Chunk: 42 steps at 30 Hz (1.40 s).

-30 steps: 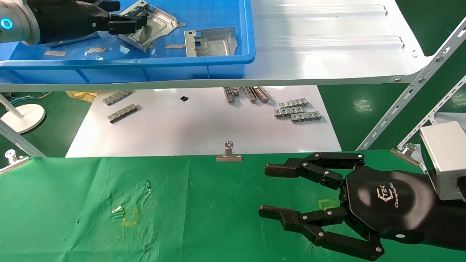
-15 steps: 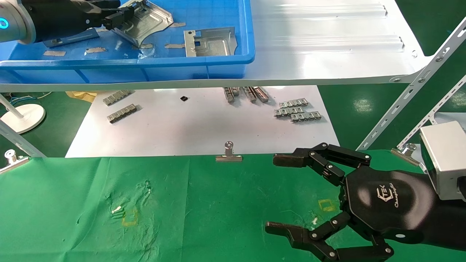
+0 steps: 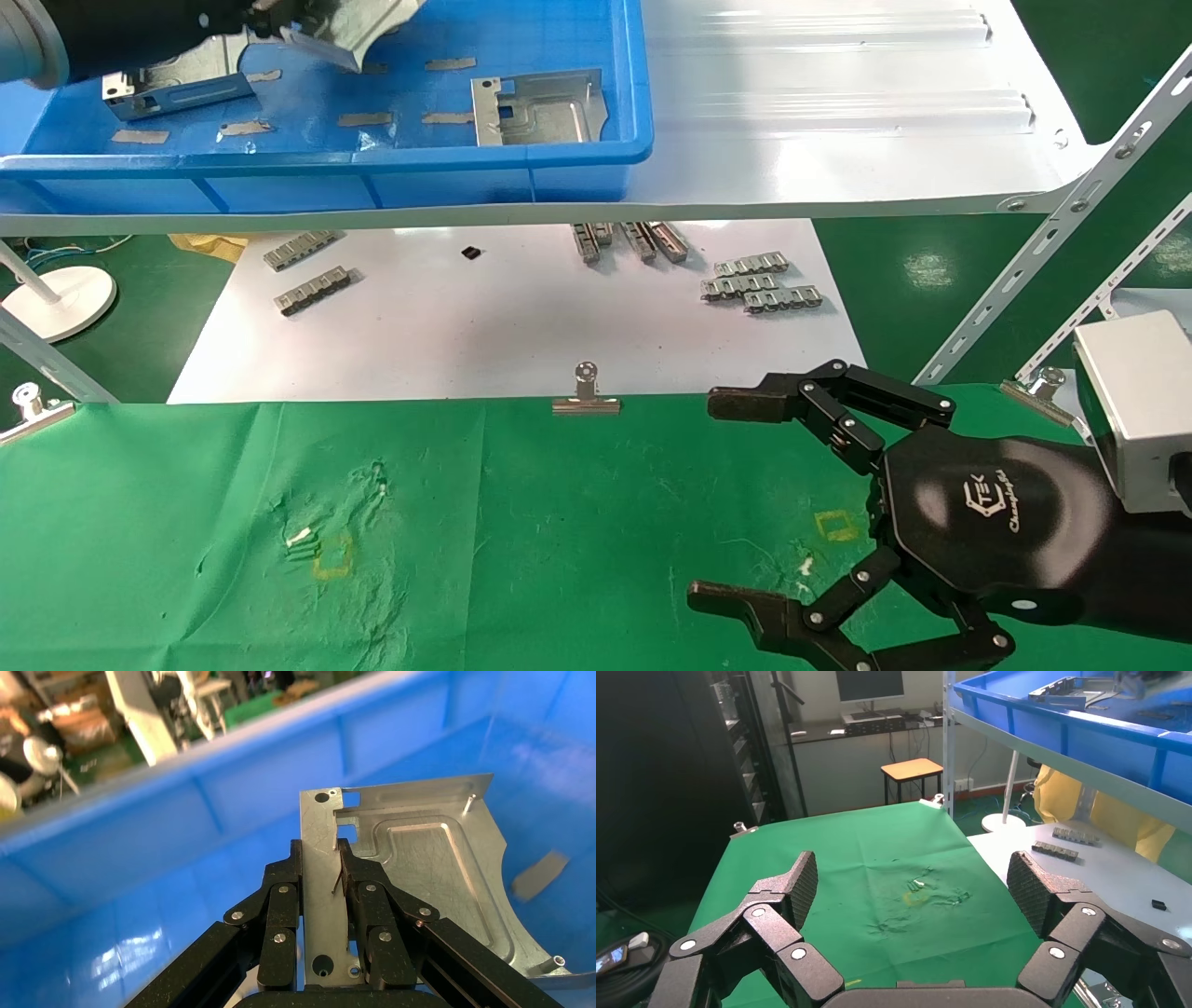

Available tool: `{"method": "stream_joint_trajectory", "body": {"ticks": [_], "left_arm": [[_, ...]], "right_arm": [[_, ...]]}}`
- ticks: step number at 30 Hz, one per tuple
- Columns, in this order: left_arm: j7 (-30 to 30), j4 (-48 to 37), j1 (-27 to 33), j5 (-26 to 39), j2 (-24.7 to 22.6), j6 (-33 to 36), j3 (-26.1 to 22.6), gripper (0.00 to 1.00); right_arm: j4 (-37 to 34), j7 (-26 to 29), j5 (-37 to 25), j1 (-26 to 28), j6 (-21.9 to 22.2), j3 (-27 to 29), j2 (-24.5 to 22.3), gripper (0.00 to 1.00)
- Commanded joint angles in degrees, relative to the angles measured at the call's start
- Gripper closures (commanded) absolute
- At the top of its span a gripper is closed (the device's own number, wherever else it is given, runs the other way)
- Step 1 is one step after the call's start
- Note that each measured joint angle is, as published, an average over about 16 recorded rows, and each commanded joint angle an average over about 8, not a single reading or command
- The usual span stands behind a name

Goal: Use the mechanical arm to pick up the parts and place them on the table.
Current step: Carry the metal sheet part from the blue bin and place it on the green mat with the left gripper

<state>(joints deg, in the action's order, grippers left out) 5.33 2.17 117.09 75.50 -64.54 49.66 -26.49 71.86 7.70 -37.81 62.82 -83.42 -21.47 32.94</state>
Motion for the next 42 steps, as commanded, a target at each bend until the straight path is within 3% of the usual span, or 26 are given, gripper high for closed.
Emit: {"method": "stream_joint_trajectory", "body": {"ticks": [1,17,29,35,42], "left_arm": [[0.9,0.5,0.1,-0.7,0.3,0.8,0.5,1.00],[5.4,1.7,1.1,-3.9,5.1,21.2,2.3,1.00],[6.2,3.7,-0.6,-6.2,9.1,40.9,3.1,1.00],[6.2,15.6,-6.6,-10.2,12.4,42.7,0.5,1.00],[4.6,37.0,-16.2,-22.7,21.2,42.4,-5.8,1.00]], "right_arm": [[0.0,0.0,0.0,0.0,0.0,0.0,0.0,0.00],[0.0,0.0,0.0,0.0,0.0,0.0,0.0,0.00],[0.0,0.0,0.0,0.0,0.0,0.0,0.0,0.00],[0.0,0.0,0.0,0.0,0.0,0.0,0.0,0.00],[0.0,0.0,0.0,0.0,0.0,0.0,0.0,0.00]]}}
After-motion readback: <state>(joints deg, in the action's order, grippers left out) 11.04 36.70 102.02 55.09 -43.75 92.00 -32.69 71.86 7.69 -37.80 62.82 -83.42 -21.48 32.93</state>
